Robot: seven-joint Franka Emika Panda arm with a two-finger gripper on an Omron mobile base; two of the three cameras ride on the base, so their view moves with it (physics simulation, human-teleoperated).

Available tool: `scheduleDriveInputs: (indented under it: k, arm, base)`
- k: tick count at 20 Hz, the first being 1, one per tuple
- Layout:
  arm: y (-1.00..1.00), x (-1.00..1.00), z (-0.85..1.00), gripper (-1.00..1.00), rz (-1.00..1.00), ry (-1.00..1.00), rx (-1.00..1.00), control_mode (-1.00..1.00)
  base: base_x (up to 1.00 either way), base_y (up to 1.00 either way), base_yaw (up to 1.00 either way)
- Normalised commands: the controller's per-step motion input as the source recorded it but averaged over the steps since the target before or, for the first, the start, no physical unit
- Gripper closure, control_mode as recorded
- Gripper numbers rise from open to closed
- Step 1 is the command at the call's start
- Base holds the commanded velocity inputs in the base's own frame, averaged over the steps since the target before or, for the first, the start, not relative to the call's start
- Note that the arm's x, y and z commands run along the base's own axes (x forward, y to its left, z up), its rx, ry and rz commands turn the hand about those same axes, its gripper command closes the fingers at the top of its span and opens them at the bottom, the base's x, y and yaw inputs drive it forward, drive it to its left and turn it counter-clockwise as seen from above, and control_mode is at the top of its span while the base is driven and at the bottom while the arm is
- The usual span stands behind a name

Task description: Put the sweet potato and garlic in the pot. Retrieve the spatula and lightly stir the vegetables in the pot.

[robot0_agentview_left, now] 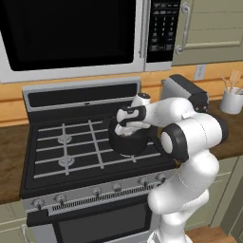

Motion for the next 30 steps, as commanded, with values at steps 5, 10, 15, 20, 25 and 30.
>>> scheduleDriveInputs:
  k: [5,10,15,20,25,30]
  arm:
    - [0.0,0.0,0.0,-1.0,0.0,0.0,0.0,-1.0]
    - [0.0,-0.24,0.35,-1.0,0.0,0.0,0.0,-1.0]
    - [0.0,-0.31,0.58,-1.0,0.0,-0.02,0.0,-1.0]
    - [0.0,-0.55,0.76,-1.0,0.0,-0.1,0.01,-1.0]
    - [-0.02,-0.92,0.79,-1.0,0.0,-0.13,0.03,-1.0]
    - [-0.14,-1.0,0.6,-1.0,-0.06,-0.17,0.01,-1.0]
  base:
    - [0.0,0.0,0.0]
    - [0.0,0.0,0.0]
    - [0.0,0.0,0.0]
    - [0.0,0.0,0.0]
    - [0.0,0.0,0.0]
    - [0.0,0.0,0.0]
